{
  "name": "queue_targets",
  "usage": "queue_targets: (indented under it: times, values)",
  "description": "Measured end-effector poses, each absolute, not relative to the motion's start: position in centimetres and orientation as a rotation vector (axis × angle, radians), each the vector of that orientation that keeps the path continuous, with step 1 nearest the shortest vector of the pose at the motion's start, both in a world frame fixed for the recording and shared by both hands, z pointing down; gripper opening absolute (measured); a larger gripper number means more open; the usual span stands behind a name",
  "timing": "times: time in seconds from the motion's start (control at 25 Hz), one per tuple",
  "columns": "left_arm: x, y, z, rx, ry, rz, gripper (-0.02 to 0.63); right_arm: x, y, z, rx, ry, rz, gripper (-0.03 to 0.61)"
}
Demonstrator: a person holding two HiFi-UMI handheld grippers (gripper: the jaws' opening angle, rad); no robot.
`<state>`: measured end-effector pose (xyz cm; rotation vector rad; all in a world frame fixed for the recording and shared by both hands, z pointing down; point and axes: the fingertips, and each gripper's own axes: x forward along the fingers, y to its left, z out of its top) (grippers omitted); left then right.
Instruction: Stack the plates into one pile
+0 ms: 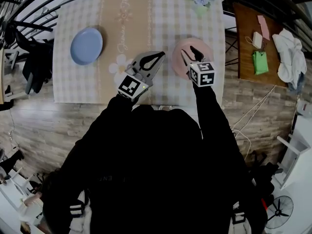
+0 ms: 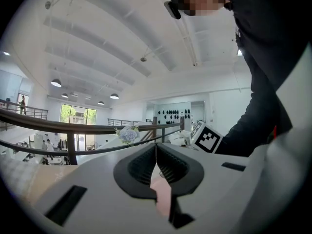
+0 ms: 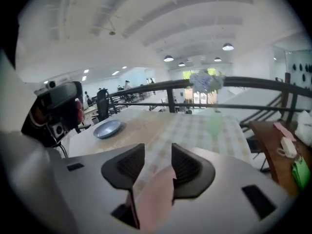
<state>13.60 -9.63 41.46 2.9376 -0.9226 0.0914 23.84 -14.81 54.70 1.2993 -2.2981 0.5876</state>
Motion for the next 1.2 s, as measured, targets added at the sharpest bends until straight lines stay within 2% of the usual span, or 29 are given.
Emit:
queue_targets:
  times: [0.16,0.48,0.56,0.64,1.2]
  values:
    - [9.3,-10.1,41.6,2.891,-1.042,0.098,0.021,17.4,-15.1,52.0,1.154,-2.443,0.398,0.175]
    - [-0.4,-10.3,43.9,2.767,-1.244,0.124,0.021,6.2,-14.6,48.9,0.933,-2.714,0.299,0.135]
    - [-2.9,-10.3,44.5,2.727,-1.297,0.133,0.021,3.8,-14.4,48.0,0.886,-2.771,0.271,0.089]
    - [-5.1,-10.2,45.0,2.695,-1.341,0.135,0.021,1.7,-14.1,47.1,0.844,-2.821,0.249,0.008]
    - [-16.1,-10.5,46.3,2.568,-1.561,0.096,0.021,-10.4,-14.2,48.3,0.574,-2.856,0.271,0.006]
